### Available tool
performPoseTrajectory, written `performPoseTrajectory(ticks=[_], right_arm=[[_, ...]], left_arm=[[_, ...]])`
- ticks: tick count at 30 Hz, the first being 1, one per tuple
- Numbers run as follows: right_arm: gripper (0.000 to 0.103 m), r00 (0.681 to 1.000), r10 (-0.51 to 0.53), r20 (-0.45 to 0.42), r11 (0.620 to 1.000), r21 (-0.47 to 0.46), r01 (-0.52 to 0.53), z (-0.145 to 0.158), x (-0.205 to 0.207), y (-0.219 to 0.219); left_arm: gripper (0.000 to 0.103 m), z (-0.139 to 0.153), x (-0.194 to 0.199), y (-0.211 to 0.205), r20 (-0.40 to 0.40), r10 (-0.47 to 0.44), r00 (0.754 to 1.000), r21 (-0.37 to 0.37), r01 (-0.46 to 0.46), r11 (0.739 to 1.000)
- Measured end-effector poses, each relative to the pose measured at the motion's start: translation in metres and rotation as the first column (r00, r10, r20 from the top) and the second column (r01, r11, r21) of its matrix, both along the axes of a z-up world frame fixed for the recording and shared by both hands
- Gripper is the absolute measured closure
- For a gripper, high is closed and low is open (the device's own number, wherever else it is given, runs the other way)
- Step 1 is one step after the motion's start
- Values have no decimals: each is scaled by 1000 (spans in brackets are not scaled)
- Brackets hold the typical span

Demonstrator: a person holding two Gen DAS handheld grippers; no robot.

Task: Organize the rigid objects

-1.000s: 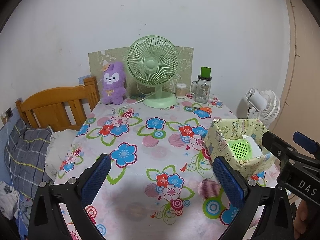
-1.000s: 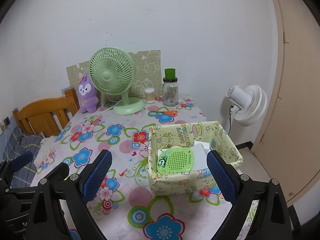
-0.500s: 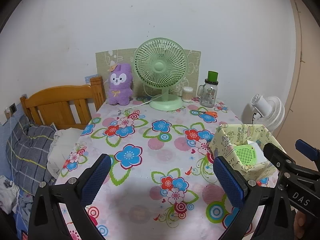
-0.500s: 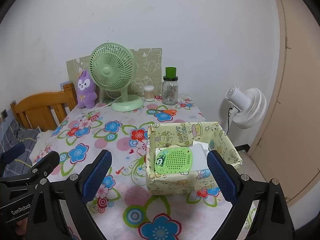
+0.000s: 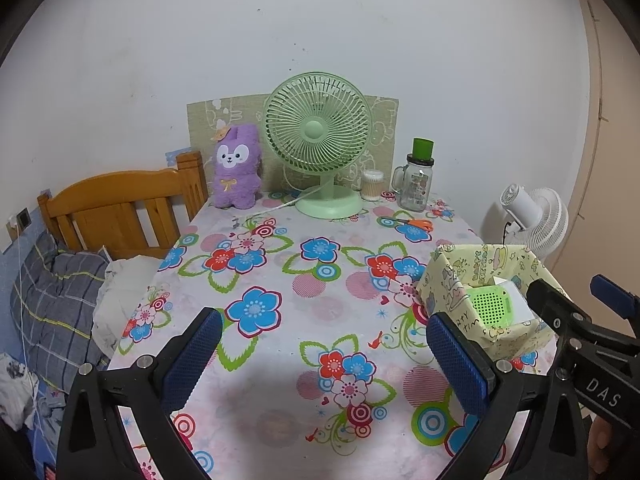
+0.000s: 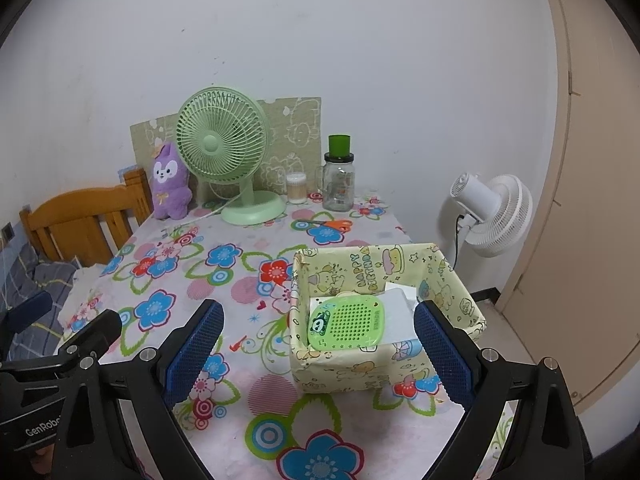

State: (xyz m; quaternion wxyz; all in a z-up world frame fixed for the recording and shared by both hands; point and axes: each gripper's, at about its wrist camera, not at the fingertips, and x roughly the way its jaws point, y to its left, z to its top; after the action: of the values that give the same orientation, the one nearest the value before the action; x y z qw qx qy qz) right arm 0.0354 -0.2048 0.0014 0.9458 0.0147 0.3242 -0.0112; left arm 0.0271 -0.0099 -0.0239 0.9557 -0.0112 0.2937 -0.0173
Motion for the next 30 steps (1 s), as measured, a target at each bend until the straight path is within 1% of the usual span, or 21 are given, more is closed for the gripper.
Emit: performPoseTrajectory(ticks=[7, 30], right_arm=[[6, 1000, 7, 28, 998, -63, -5, 0, -1, 7], [6, 1000, 1, 19, 998, -61, 0, -3, 1, 6]], left_arm=[[0, 0, 2, 0, -3, 9, 1000, 2, -9, 1000], [0, -2, 3, 1, -9, -1, 1000, 5, 1, 1000]])
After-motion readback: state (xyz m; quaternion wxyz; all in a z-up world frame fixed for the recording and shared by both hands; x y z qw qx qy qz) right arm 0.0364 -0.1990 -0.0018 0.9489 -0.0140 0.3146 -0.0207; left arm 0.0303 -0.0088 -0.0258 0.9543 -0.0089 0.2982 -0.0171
